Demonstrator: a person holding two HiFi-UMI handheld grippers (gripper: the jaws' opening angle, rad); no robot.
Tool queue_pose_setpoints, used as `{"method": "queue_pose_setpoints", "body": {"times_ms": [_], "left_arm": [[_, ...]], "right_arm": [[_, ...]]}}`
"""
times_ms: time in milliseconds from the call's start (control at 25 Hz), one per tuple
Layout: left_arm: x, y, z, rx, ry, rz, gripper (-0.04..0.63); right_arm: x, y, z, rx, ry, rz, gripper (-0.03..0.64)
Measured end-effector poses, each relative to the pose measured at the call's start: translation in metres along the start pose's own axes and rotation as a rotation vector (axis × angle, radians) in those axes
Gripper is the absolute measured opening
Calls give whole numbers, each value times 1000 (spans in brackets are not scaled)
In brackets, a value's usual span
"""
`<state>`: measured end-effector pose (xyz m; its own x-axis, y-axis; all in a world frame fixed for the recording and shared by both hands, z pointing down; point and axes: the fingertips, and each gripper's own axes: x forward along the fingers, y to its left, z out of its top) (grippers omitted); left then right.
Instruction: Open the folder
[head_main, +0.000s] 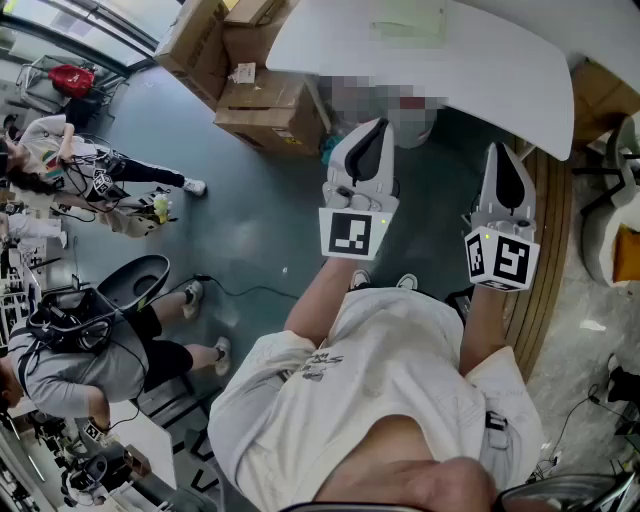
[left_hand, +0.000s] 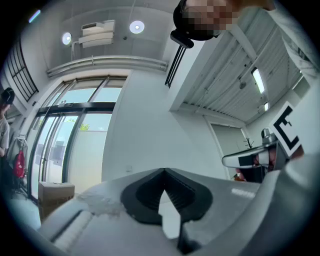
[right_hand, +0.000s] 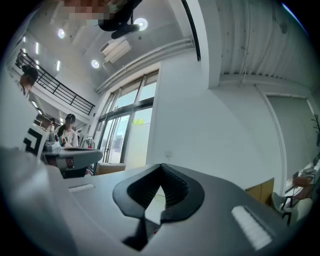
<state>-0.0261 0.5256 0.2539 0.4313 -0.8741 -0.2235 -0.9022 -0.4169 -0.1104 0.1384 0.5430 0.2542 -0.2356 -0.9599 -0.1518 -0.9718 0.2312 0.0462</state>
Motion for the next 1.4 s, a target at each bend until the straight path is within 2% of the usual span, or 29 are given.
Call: {"method": "queue_pose_setpoints", "body": {"times_ms": [320,680,840,1160,1400], "left_arm": [[4,-28,8,19,11,13,0],[7,-67,-12,13,64,15,0],[20,-77,-16,14,59,1,0],[65,-65,-27,23,26,-18,0],[119,-34,-48,23,26,-32,0]], "right_arm": [[-15,-22,0,25,6,5,-3],[-39,-57,-20,84,16,3,-2],[-39,-71,-29,102,35,-8,-2],[-3,-91,-41,83,34,-33,-2],[62,-97,-57,73,45,-44,-2]]}}
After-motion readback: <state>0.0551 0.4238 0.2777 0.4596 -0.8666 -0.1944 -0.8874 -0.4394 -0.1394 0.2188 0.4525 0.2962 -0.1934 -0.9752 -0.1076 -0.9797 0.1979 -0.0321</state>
